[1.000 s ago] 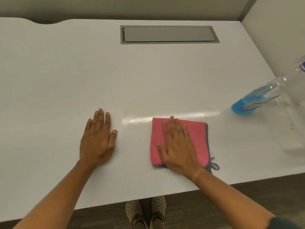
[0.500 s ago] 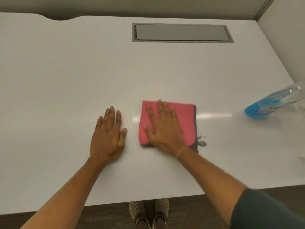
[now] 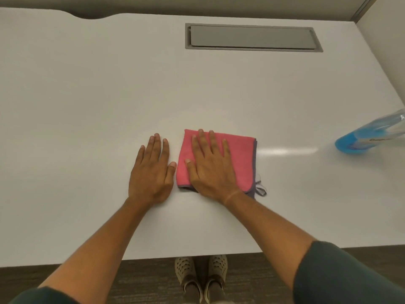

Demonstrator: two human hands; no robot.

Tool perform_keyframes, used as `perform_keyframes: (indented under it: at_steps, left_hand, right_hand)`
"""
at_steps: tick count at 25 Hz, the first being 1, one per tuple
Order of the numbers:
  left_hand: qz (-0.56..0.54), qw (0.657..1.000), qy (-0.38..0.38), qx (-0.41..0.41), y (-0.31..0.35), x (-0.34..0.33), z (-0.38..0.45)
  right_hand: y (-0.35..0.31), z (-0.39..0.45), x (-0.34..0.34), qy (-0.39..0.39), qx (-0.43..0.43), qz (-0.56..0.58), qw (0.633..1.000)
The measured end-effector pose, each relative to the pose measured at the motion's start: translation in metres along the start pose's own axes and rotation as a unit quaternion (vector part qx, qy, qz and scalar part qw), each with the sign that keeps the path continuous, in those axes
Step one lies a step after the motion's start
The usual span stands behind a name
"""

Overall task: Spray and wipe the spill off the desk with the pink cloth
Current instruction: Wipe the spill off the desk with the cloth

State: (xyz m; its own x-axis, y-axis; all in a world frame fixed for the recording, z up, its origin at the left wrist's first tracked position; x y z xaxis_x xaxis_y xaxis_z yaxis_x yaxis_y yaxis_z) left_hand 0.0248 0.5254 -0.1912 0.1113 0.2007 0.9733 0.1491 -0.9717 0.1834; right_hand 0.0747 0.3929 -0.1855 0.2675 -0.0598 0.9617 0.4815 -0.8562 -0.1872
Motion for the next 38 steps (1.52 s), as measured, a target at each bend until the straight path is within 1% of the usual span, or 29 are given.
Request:
perform_keyframes:
  at_steps: [3, 7, 9, 10, 13, 16, 18, 19, 20, 21, 23, 24, 25, 26, 27, 28, 31, 36, 38]
  left_hand:
    - [-0.001, 1.0, -0.007, 0.001, -0.001, -0.002, 0.0]
    - [-0.011, 1.0, -0.01, 0.002, -0.004, -0.004, -0.001]
    - [-0.016, 1.0, -0.004, -0.002, -0.005, -0.003, -0.003]
    - [-0.018, 1.0, -0.001, -0.004, -0.004, -0.002, -0.003]
    - [-0.025, 1.0, 0.011, -0.002, -0.002, 0.002, -0.003]
    - [-0.024, 1.0, 0.009, -0.002, 0.0, 0.001, -0.003]
    - [-0.023, 1.0, 0.009, 0.002, -0.001, 0.001, -0.003]
    - [-0.02, 1.0, 0.007, 0.002, -0.001, 0.0, -0.002]
    - [-0.017, 1.0, 0.008, 0.002, 0.0, 0.0, -0.001]
    - [-0.013, 1.0, 0.007, 0.0, 0.0, -0.001, -0.001]
    - [-0.009, 1.0, 0.005, -0.004, 0.001, -0.001, -0.002]
    - [-0.01, 1.0, 0.004, -0.004, -0.001, -0.001, -0.002]
    - [-0.011, 1.0, 0.003, -0.004, -0.002, -0.001, -0.002]
    - [-0.013, 1.0, 0.001, -0.005, -0.003, -0.002, -0.002]
    - [-0.015, 1.0, -0.002, -0.005, -0.003, -0.003, -0.001]
    - [-0.016, 1.0, -0.006, -0.006, -0.002, -0.004, 0.0]
    - [-0.017, 1.0, -0.005, -0.006, -0.001, -0.004, 0.0]
    - [-0.019, 1.0, -0.002, -0.006, -0.002, -0.002, -0.002]
    - [-0.02, 1.0, 0.001, -0.006, -0.001, -0.003, -0.002]
  right_hand:
    - [-0.01, -0.023, -0.006, 0.002, 0.027, -0.011, 1.0]
    - [-0.041, -0.115, -0.032, -0.06, 0.08, 0.026, 0.995]
    - [-0.035, -0.138, -0.035, -0.062, 0.081, 0.026, 0.994]
    - [-0.017, -0.141, -0.033, -0.054, 0.055, 0.027, 0.997]
    - [0.076, -0.141, -0.016, -0.006, -0.077, 0.017, 0.997]
    - [0.175, -0.144, 0.0, 0.017, -0.225, 0.002, 0.974]
    - [0.202, -0.138, 0.011, 0.034, -0.307, 0.016, 0.951]
    - [0.198, -0.132, 0.014, 0.04, -0.327, 0.026, 0.944]
    - [0.182, -0.122, 0.016, 0.04, -0.32, 0.034, 0.946]
    - [0.152, -0.112, 0.014, 0.034, -0.282, 0.04, 0.958]
    - [0.072, -0.105, 0.002, 0.019, -0.158, 0.049, 0.986]
    - [0.036, -0.11, -0.007, -0.002, -0.103, 0.053, 0.993]
    - [0.015, -0.117, -0.012, -0.017, -0.066, 0.056, 0.996]
    - [0.011, -0.126, -0.015, -0.02, -0.053, 0.057, 0.997]
    - [0.022, -0.135, -0.018, -0.019, -0.06, 0.052, 0.997]
    - [0.042, -0.146, -0.018, -0.013, -0.086, 0.048, 0.995]
    - [0.116, -0.171, -0.008, 0.012, -0.19, 0.039, 0.981]
    - [0.23, -0.19, 0.006, 0.032, -0.328, 0.018, 0.944]
    - [0.262, -0.192, 0.011, 0.042, -0.372, 0.011, 0.927]
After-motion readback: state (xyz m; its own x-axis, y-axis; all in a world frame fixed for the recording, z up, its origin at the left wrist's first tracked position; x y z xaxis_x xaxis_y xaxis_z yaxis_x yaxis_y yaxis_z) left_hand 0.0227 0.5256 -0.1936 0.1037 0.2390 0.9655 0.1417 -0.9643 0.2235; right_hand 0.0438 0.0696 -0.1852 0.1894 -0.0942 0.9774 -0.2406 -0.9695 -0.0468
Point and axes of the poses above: each hand's wrist, its own z-axis towards the middle knuckle, its own x-axis out of the back of the hand, y = z × x, the point moved 10 cm from there along z, towards the middle knuckle, and after that the axes turned 6 degrees about -y, right-handed, at the moved point
